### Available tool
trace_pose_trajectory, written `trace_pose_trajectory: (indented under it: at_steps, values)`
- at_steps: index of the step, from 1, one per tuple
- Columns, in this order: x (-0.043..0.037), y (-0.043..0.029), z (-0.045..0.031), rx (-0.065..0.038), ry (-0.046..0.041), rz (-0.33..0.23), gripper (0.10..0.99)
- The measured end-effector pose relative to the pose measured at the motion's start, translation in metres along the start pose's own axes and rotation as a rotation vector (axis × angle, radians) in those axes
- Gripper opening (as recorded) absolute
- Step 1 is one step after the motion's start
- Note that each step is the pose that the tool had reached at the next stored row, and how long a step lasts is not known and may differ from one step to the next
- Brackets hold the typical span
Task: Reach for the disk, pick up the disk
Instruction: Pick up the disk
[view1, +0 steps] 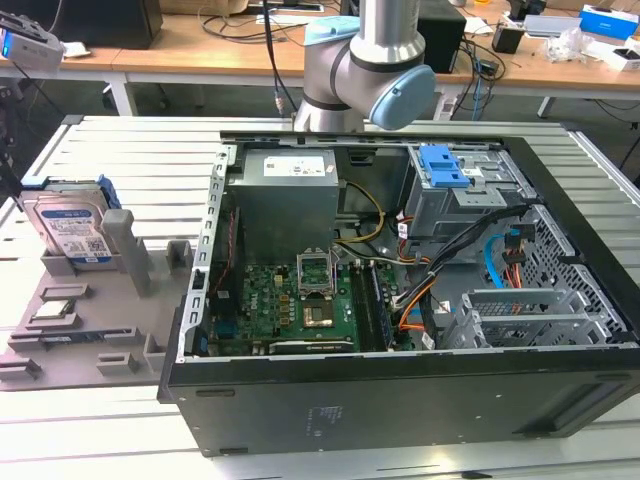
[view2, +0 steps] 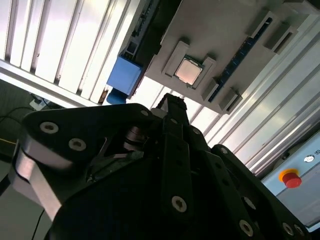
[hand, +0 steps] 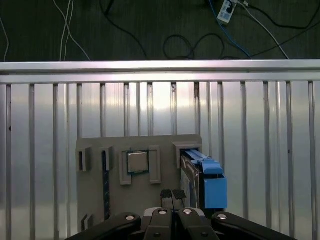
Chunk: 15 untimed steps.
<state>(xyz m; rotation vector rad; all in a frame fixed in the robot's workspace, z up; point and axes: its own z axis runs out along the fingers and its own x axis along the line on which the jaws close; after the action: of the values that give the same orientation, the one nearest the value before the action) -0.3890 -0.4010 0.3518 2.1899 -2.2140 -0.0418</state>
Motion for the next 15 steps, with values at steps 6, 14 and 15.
trace_pose_trajectory:
  at_steps: [6, 14, 15]
  values:
    - [0.0, 0.0, 0.0, 0.0, 0.0001, 0.0, 0.357]
    - [-0.0251, 0.0, 0.0, 0.0, 0.0003, 0.0, 0.482]
    - [-0.0267, 0.0, 0.0, 0.0, 0.0003, 0.0, 0.482]
